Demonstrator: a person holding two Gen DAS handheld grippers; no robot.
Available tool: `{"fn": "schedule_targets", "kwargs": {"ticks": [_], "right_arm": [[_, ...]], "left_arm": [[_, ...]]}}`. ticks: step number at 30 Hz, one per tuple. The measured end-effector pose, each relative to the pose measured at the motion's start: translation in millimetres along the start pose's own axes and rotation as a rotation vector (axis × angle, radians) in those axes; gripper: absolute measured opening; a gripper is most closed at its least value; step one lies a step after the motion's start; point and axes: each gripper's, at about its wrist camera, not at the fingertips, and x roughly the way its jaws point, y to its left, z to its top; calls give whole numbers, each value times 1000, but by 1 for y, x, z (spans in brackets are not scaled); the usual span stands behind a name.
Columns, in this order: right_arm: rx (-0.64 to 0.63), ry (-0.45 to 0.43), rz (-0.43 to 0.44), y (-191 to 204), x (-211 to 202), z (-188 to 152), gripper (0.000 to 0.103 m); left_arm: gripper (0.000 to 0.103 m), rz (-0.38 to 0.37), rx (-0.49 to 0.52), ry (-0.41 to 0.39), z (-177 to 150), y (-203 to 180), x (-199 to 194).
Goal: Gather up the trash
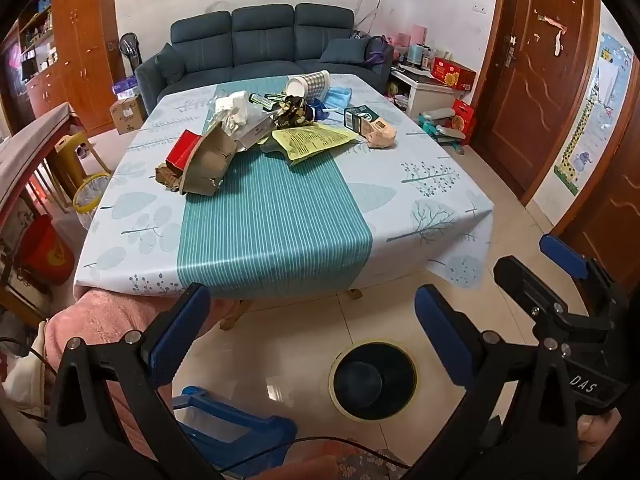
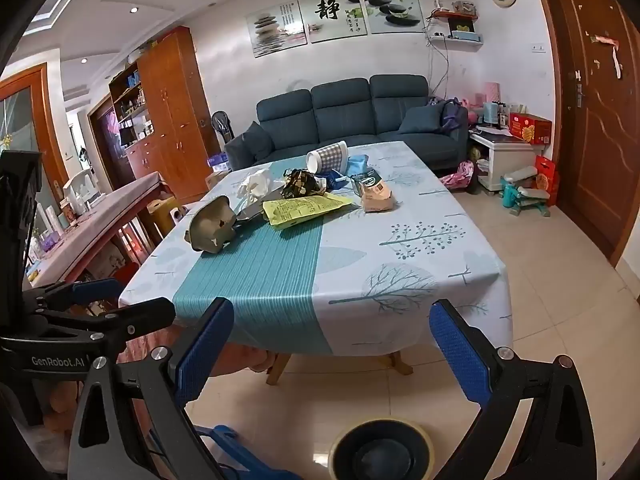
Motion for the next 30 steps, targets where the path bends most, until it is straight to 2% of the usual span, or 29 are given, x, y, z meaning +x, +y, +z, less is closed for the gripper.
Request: {"fn": "schedule_targets", "kwargs": {"ticks": [30], "right_arm": [[9, -10, -2, -3, -5, 1, 100]], "left_arm": [[100, 15, 8, -38, 1, -4, -1]]}}
